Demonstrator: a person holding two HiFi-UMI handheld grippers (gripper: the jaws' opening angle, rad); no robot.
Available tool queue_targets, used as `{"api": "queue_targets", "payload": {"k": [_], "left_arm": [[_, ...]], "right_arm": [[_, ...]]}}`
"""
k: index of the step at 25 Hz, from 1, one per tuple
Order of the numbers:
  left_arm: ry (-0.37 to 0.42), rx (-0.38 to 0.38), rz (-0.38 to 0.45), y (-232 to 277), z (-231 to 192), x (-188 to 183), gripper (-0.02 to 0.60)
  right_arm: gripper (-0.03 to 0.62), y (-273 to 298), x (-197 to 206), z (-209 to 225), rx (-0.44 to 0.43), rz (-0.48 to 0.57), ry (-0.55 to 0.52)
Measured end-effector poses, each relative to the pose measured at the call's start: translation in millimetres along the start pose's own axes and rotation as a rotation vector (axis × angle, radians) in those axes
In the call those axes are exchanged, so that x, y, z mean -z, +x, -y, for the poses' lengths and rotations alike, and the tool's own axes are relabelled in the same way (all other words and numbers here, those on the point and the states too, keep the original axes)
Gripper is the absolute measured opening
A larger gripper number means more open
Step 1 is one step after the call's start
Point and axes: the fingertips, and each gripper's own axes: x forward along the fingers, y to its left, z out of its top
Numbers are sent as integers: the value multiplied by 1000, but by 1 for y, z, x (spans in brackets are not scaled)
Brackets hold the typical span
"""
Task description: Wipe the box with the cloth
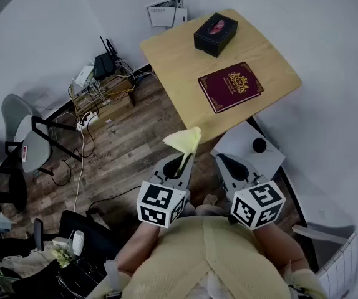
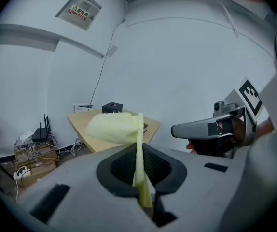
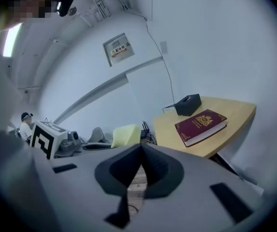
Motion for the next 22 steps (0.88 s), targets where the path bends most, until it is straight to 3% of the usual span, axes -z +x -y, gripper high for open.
{"api": "queue_targets", "payload": {"k": [16, 22], "left_arm": [[-22, -4, -14, 24, 11, 3, 29], [-44, 3, -1, 27, 17, -4, 29]], "right_arm": [[29, -2, 4, 30, -33, -19, 49], [29, -5, 4, 35, -89, -52, 57]]}}
